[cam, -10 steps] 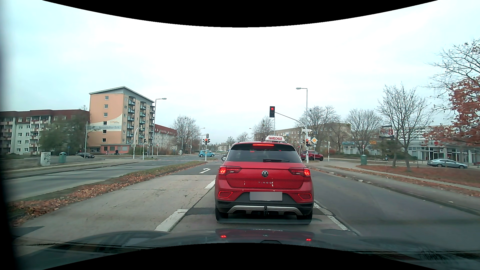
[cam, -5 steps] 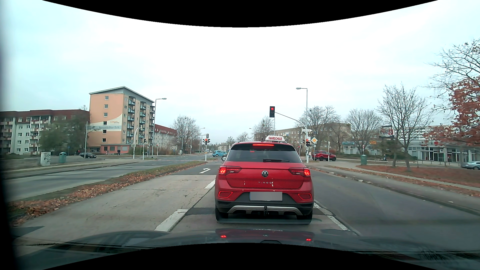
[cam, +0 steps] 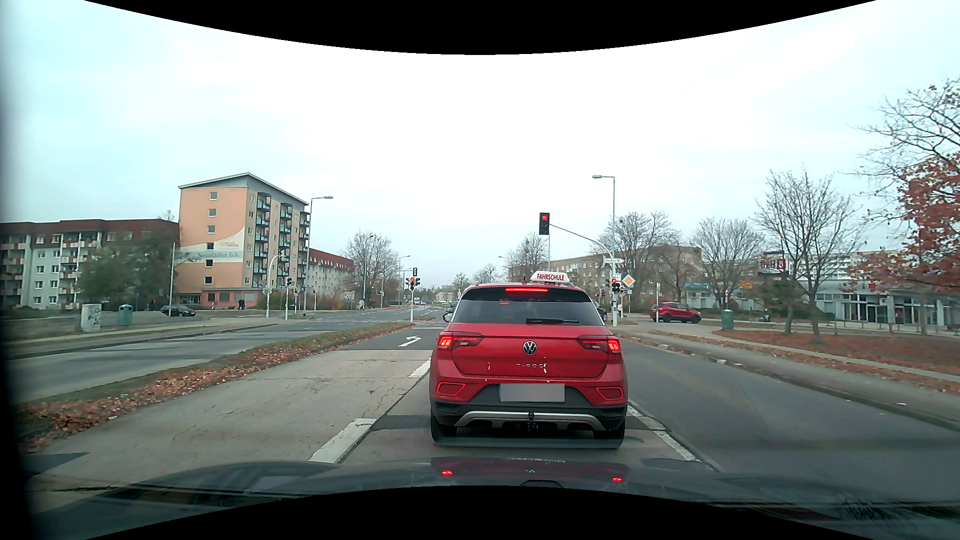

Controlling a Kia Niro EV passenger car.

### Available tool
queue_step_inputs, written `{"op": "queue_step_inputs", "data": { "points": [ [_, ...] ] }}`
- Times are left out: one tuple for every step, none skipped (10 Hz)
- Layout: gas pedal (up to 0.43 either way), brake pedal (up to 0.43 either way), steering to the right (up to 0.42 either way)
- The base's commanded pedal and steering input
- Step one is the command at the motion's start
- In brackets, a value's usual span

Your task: Follow the waypoints while adhering to traffic rules and regulations

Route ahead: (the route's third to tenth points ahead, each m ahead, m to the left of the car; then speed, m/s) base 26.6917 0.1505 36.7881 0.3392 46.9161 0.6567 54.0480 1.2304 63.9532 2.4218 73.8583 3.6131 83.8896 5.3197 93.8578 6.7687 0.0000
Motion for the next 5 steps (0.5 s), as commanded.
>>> {"op": "queue_step_inputs", "data": {
  "points": [
    [0.0,0.421,-0.013],
    [0.0,0.421,-0.013],
    [0.0,0.421,-0.014],
    [0.0,0.427,-0.014],
    [0.0,0.427,-0.014]
  ]
}}
